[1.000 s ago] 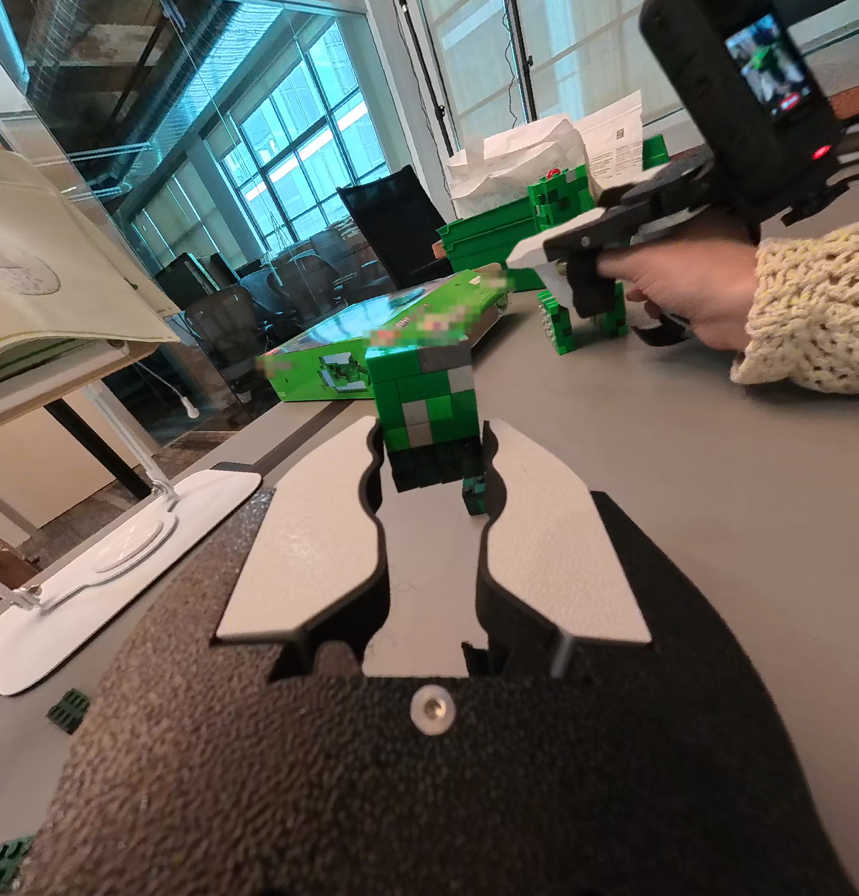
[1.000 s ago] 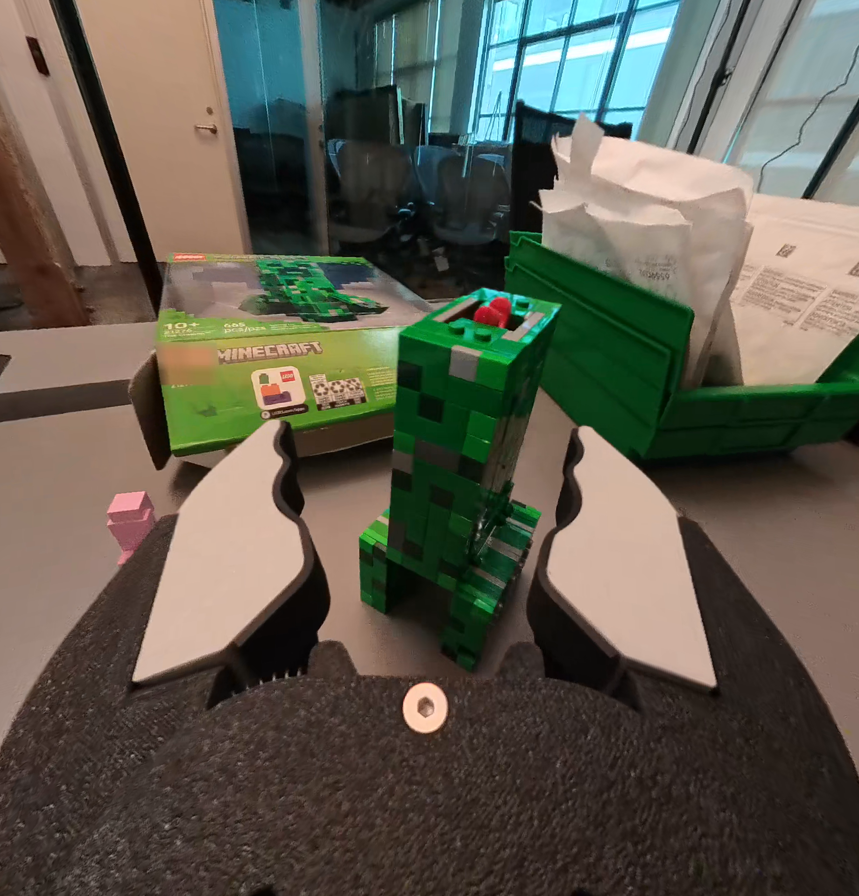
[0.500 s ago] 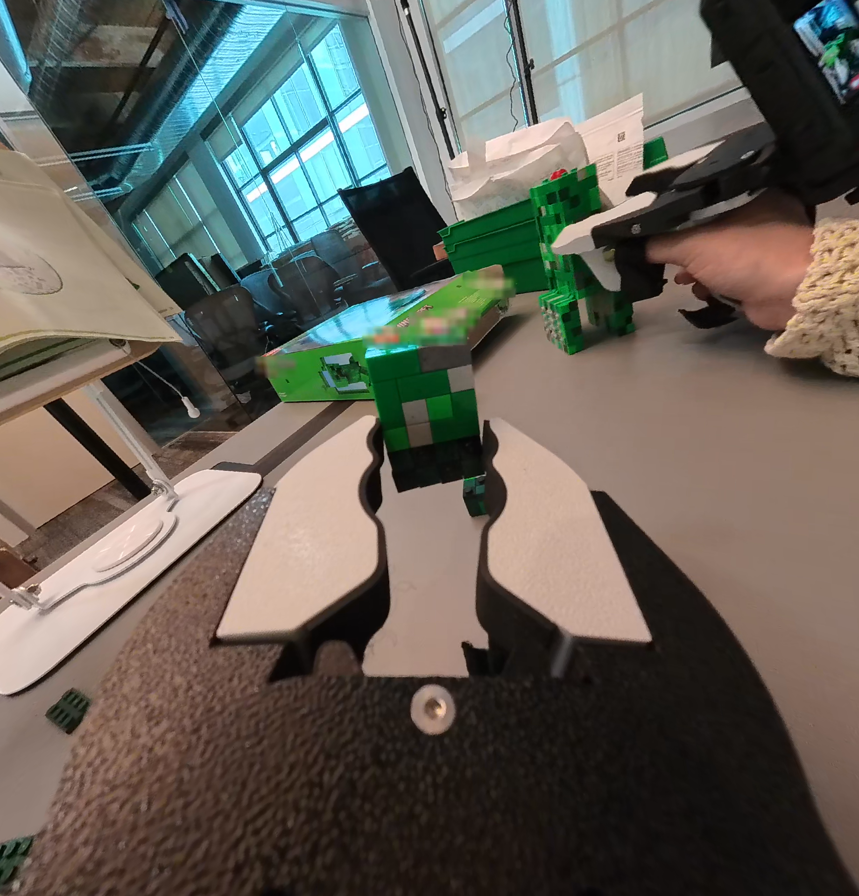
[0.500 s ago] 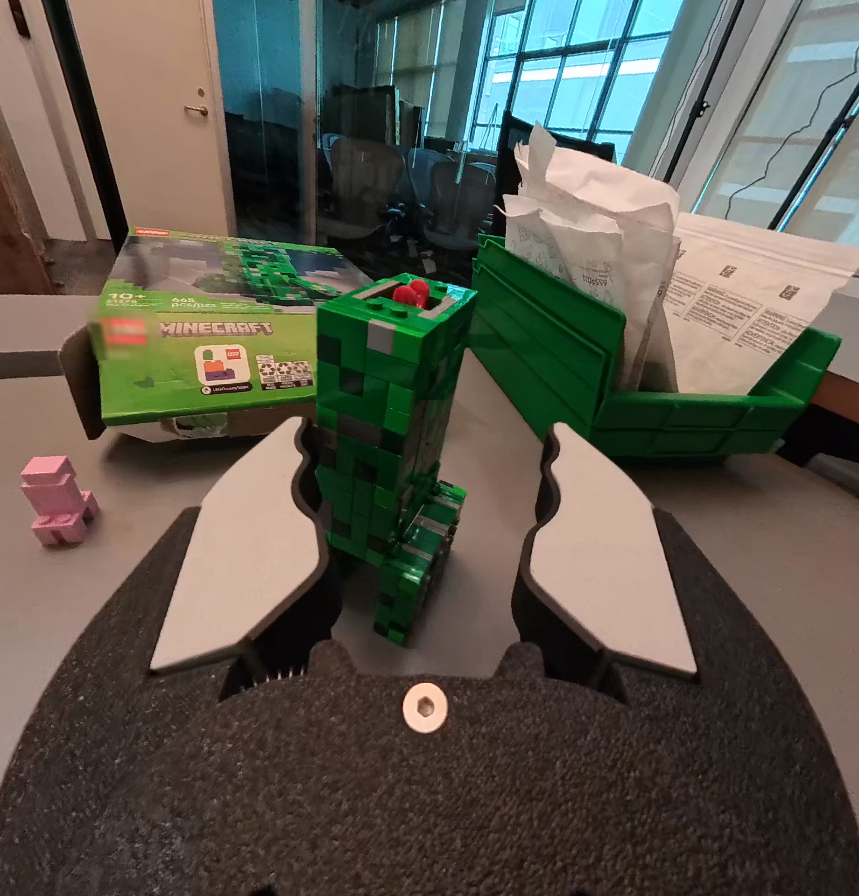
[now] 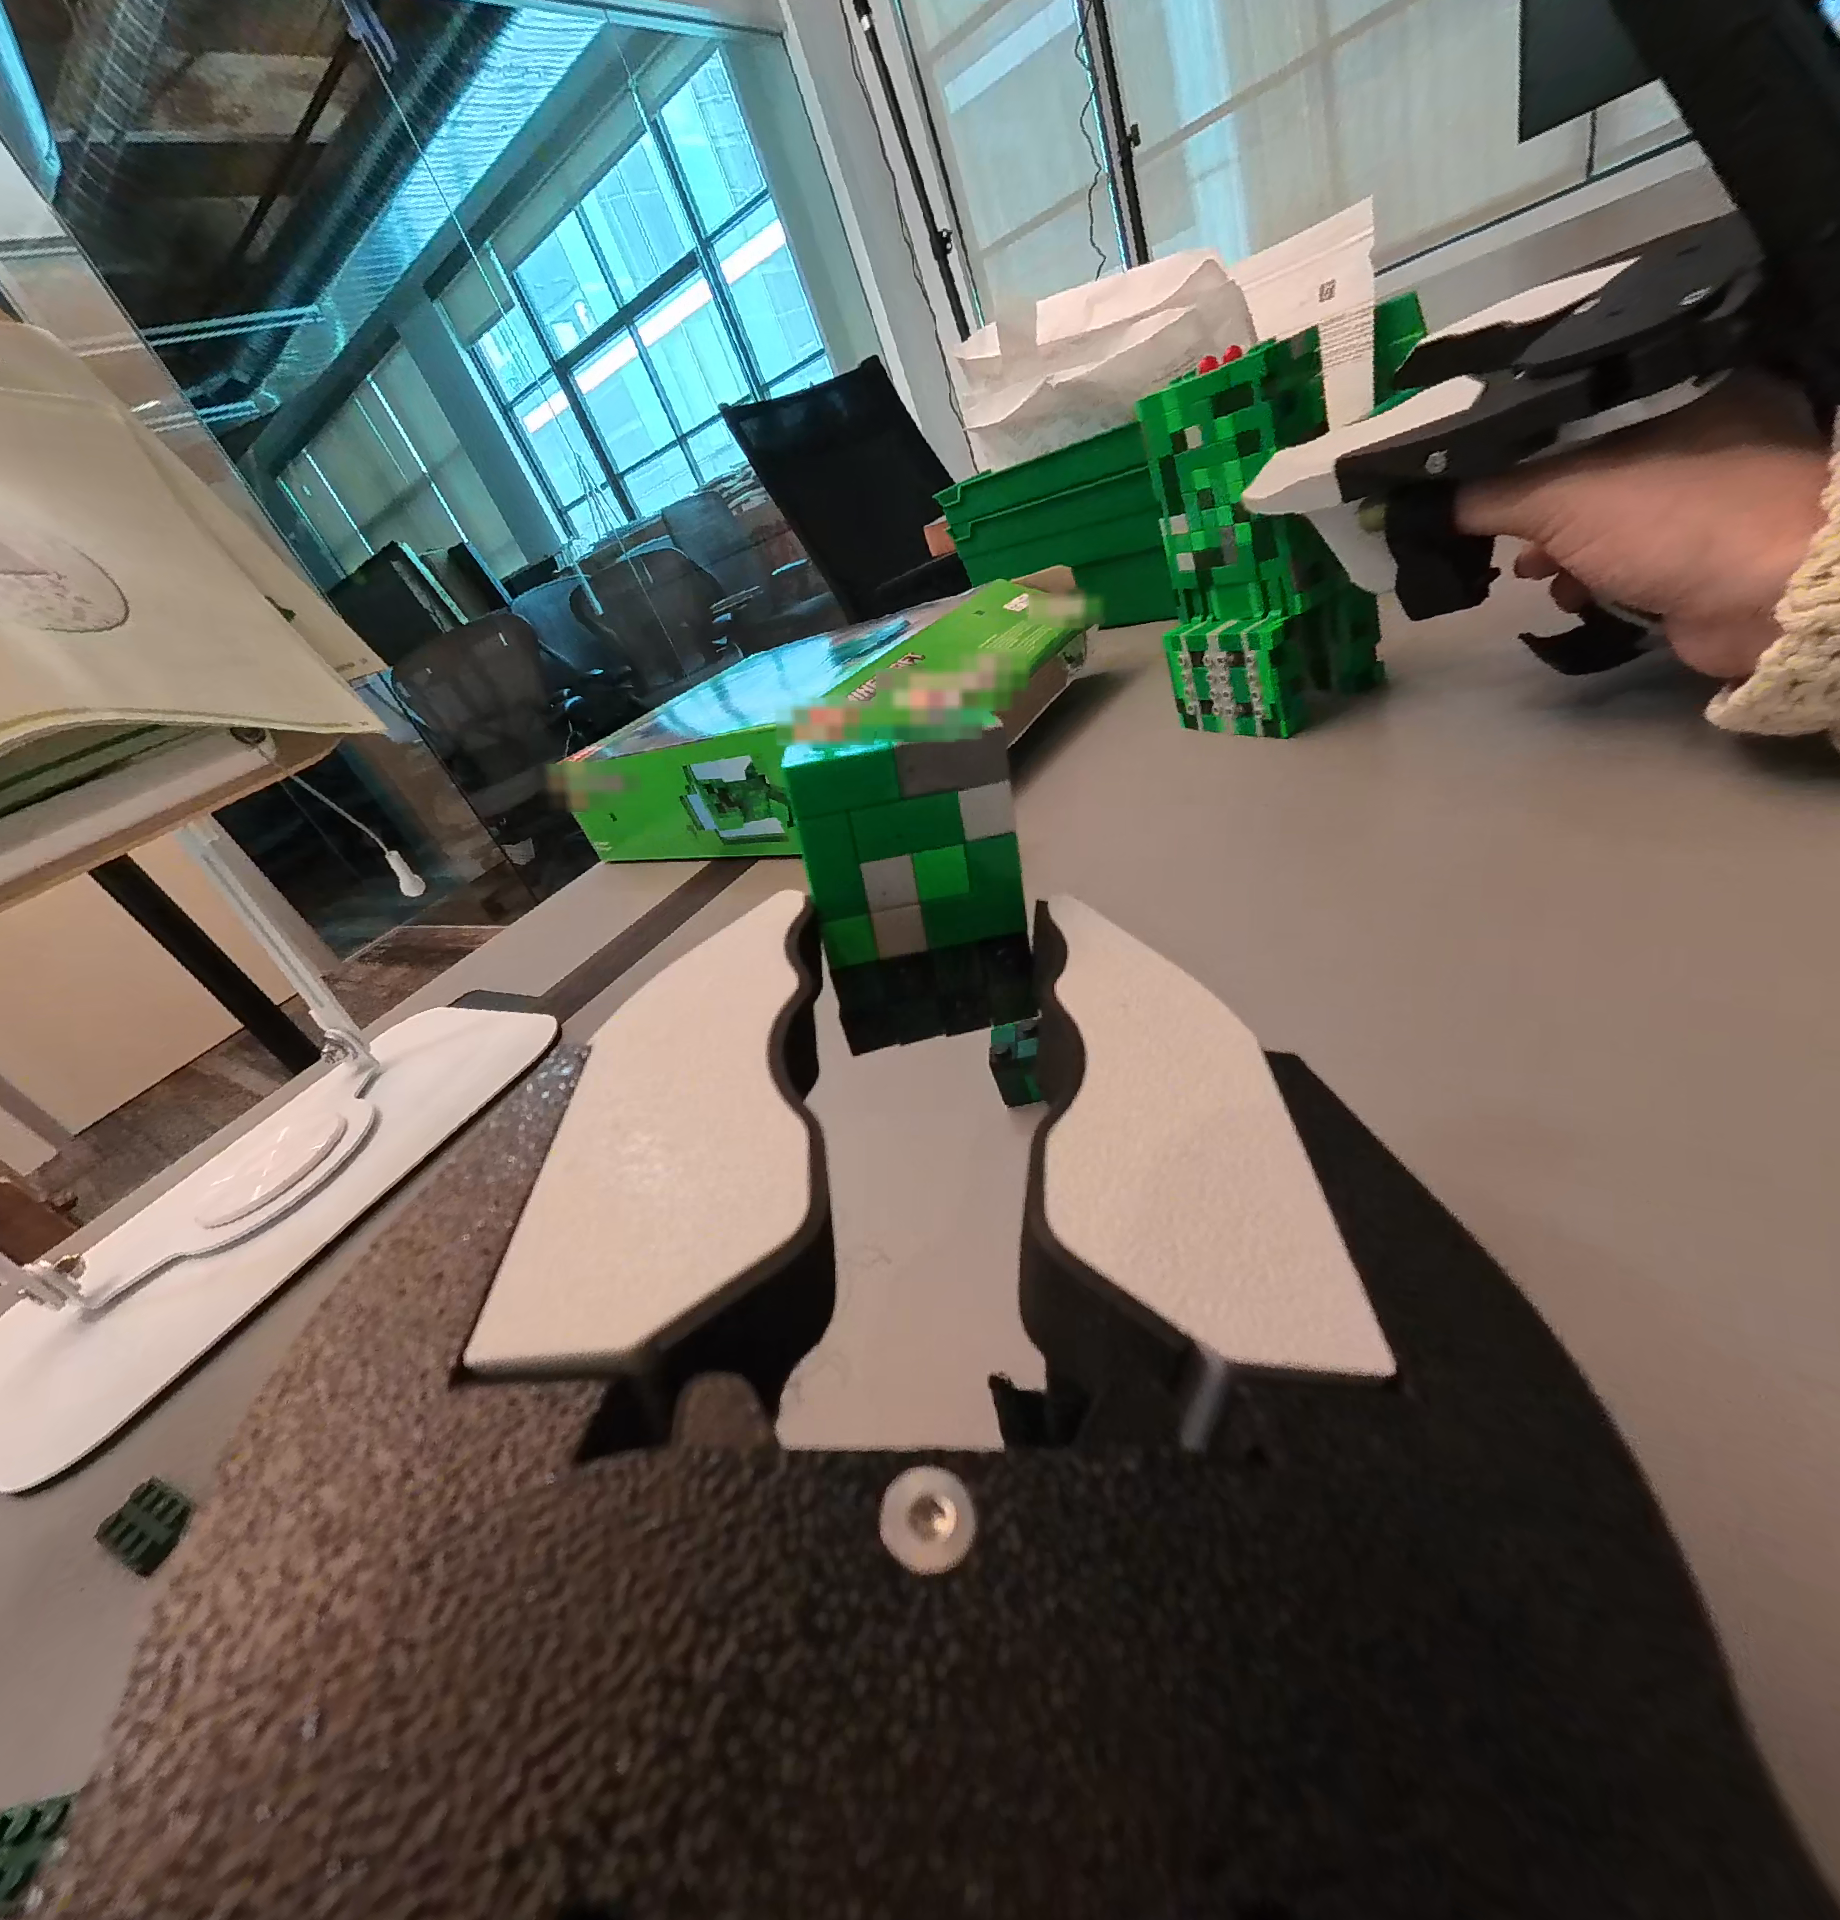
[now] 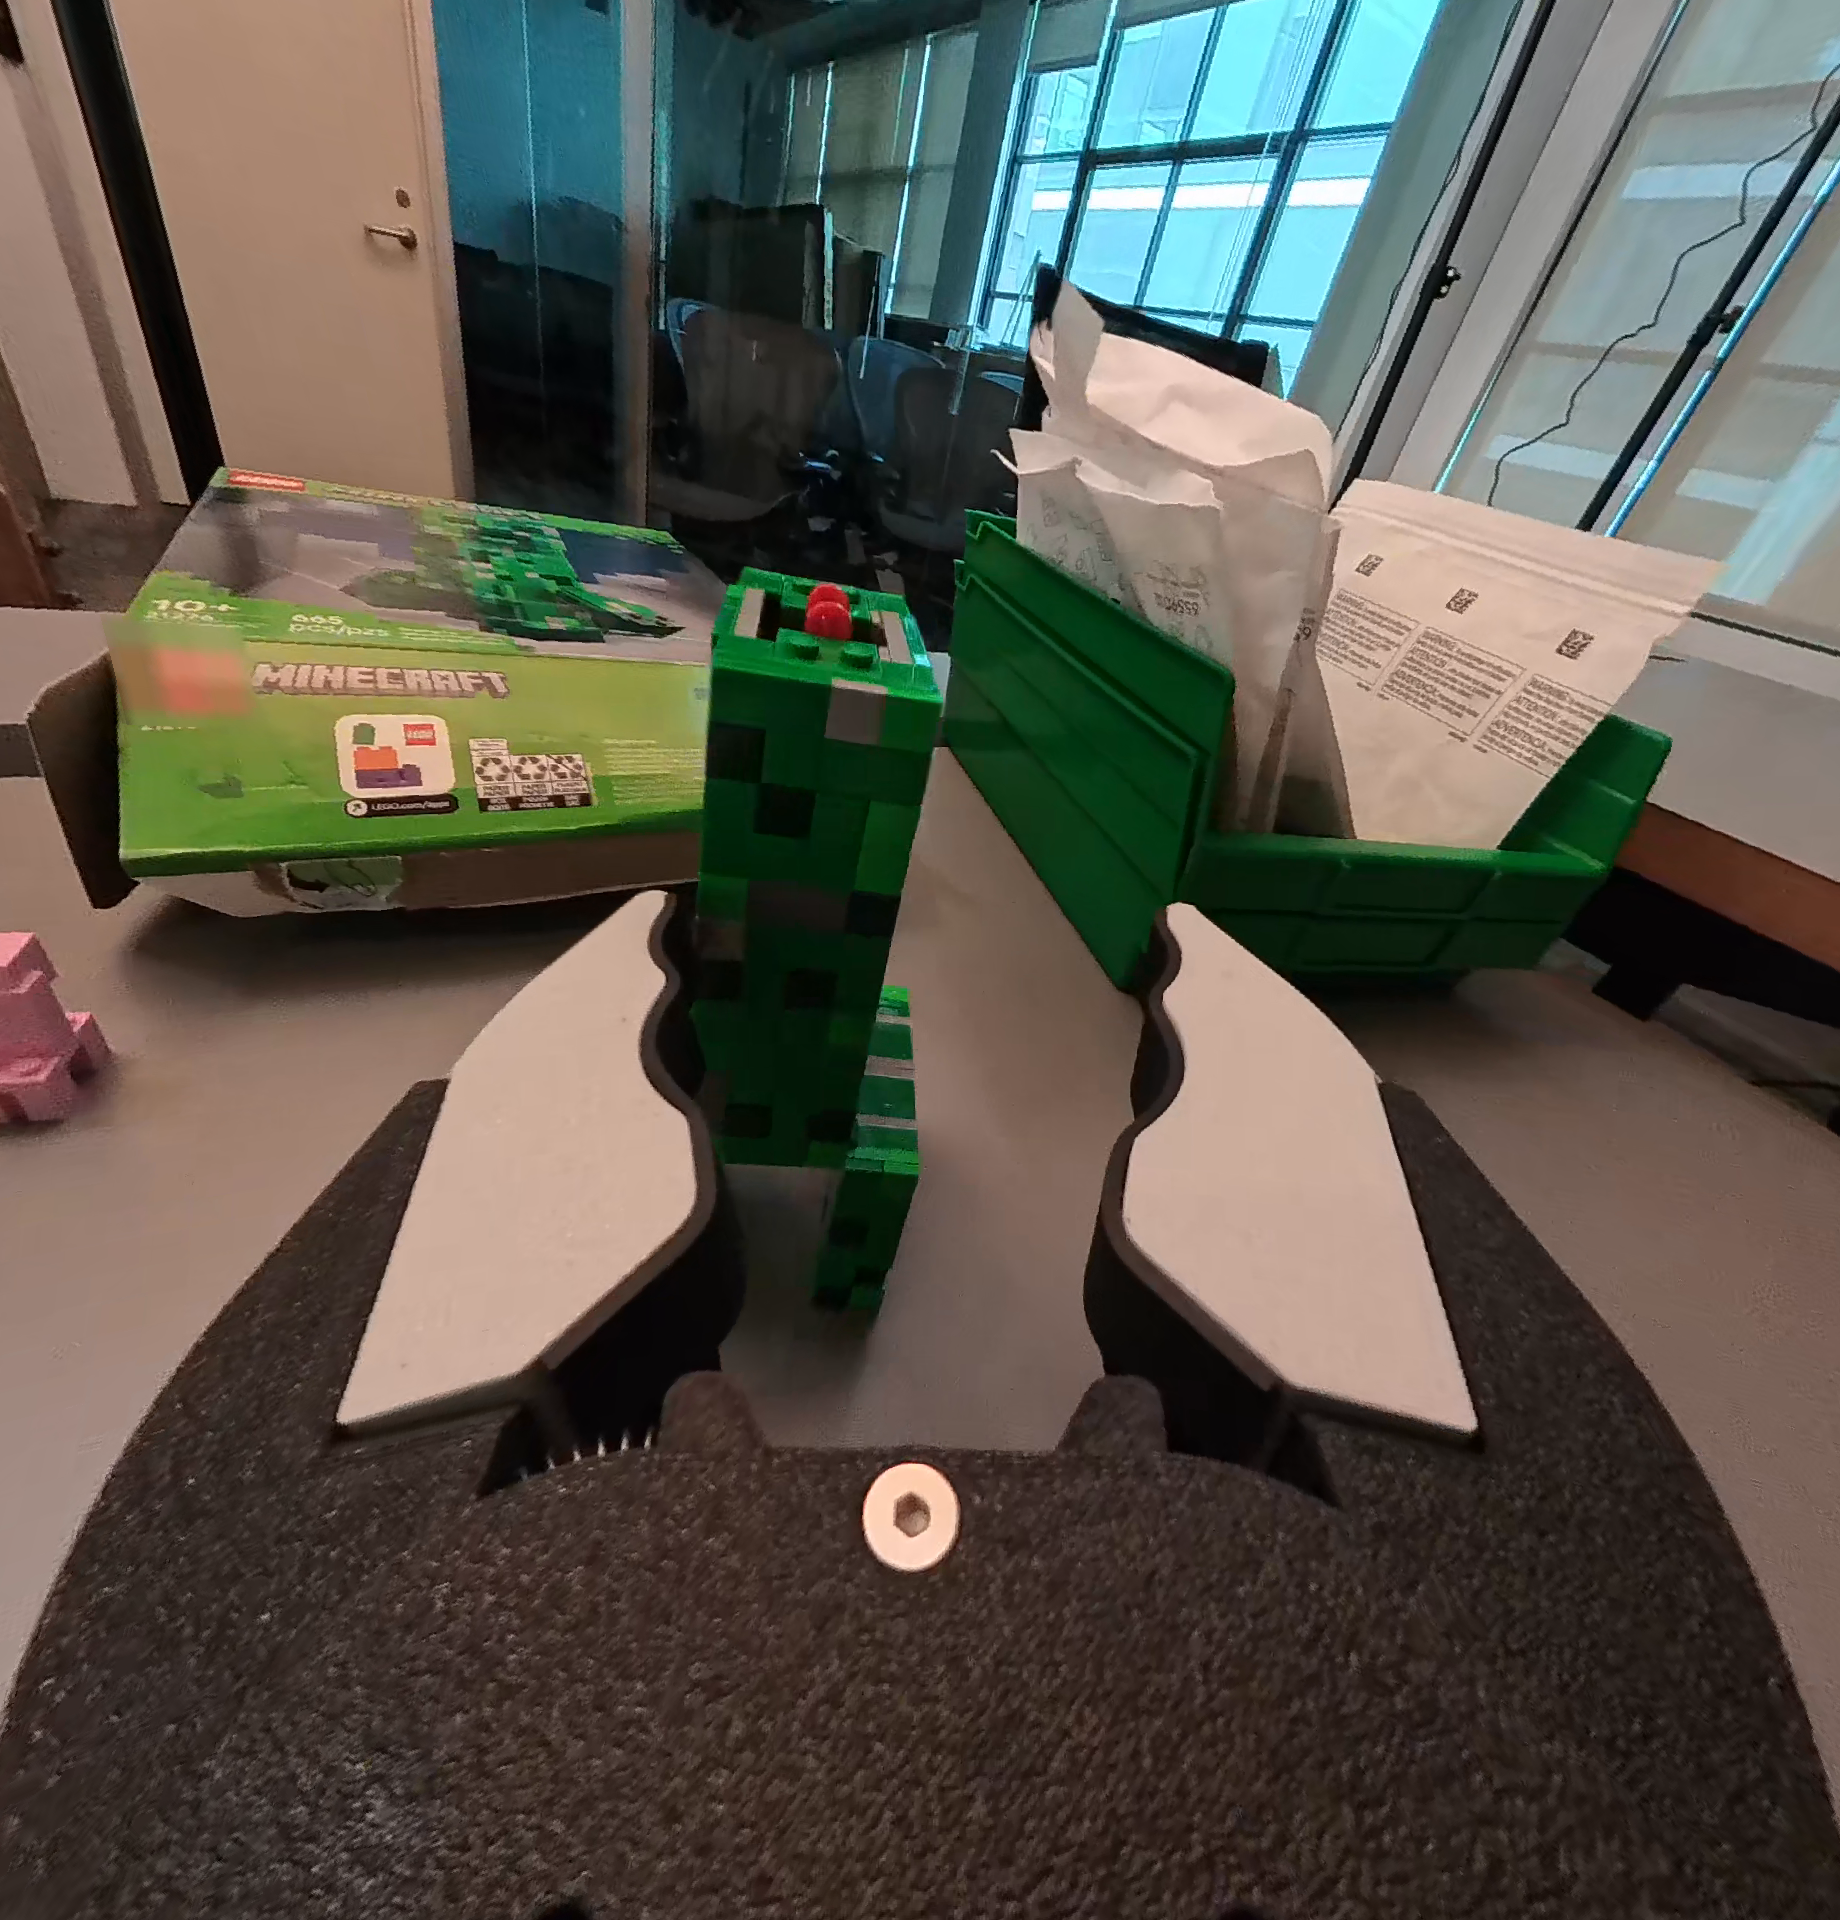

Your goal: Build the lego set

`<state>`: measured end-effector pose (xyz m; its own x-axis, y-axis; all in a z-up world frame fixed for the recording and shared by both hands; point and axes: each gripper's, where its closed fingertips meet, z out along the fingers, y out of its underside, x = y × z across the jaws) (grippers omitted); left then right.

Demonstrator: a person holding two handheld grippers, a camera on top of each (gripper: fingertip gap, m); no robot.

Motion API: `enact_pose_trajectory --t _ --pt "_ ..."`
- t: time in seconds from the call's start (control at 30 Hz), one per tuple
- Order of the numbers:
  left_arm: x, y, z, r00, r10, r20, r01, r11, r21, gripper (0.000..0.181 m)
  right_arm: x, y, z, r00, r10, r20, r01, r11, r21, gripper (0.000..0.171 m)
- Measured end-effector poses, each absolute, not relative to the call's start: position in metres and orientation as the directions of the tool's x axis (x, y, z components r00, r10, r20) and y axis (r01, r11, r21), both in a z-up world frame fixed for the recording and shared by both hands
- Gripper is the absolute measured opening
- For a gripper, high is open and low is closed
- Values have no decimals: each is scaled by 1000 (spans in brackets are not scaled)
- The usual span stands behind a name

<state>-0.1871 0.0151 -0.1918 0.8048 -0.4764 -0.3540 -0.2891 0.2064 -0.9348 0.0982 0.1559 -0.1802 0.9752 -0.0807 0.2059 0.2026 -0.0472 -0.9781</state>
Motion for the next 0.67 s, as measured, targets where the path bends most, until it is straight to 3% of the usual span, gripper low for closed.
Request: enact_pose_trajectory --t 0.67 --pt "-186 15 -192 804 -478 -354 -289 207 -935 39 82 169 -190 976 -13 216 215 -64 -974 49"
